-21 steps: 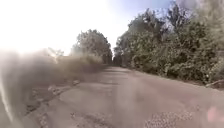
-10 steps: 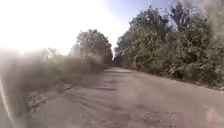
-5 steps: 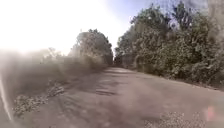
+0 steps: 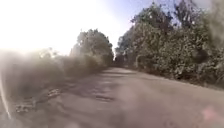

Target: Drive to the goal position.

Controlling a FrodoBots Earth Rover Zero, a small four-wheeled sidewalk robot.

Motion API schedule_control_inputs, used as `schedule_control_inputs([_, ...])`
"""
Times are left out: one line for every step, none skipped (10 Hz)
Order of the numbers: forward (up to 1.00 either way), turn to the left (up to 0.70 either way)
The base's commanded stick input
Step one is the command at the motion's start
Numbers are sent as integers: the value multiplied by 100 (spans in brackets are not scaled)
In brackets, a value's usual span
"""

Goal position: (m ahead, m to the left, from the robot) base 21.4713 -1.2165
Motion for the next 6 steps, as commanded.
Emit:
schedule_control_inputs([70, 6])
schedule_control_inputs([70, 29])
schedule_control_inputs([70, 3])
schedule_control_inputs([70, 0])
schedule_control_inputs([70, 0])
schedule_control_inputs([70, 0])
